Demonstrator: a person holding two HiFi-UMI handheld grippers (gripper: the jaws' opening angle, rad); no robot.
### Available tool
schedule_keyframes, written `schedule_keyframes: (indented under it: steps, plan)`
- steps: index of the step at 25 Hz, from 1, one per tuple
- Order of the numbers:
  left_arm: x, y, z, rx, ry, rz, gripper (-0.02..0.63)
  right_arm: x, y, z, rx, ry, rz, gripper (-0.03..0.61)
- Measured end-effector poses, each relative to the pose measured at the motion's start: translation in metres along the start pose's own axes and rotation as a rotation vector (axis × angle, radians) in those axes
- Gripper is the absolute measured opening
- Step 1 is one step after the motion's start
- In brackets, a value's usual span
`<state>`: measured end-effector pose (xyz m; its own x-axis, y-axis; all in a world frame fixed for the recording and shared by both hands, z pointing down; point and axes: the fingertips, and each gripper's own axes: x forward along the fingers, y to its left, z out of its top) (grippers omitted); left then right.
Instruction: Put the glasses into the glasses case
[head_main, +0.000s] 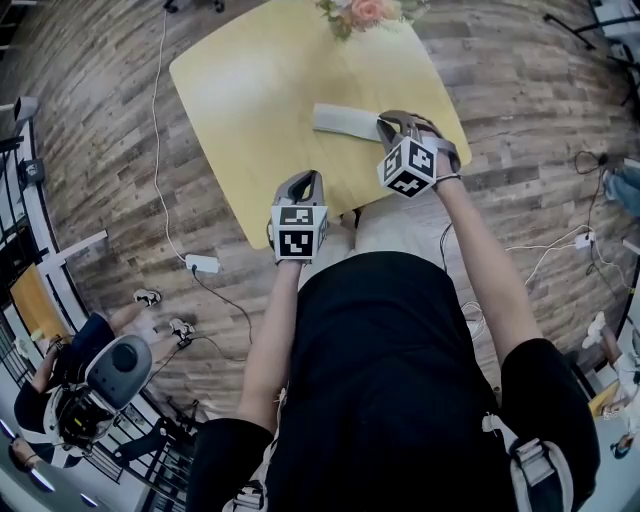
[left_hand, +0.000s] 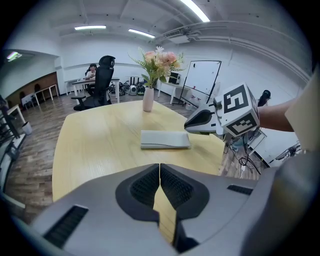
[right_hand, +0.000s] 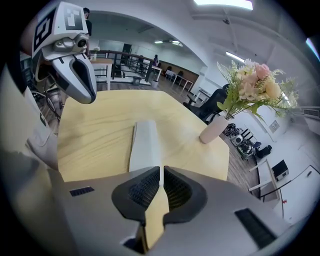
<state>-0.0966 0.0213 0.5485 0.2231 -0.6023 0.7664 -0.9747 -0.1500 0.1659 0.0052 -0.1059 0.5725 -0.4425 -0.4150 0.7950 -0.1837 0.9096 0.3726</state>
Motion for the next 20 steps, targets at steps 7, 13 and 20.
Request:
schedule_keyframes:
  steps: [7,13,20]
  plan:
    - [-0.013,-0.029,-0.009,-0.034,-0.019,0.043,0.025,-0.025,0.01,-0.013,-0.041,-0.036,0.026,0.041]
    - [-0.018,-0.064,-0.02,-0.057,-0.029,0.073,0.025,-0.056,0.026,-0.036,-0.062,-0.075,0.042,0.034]
    - [-0.04,-0.098,-0.033,-0.069,-0.048,0.114,0.024,-0.094,0.053,-0.065,-0.021,-0.115,0.058,0.023]
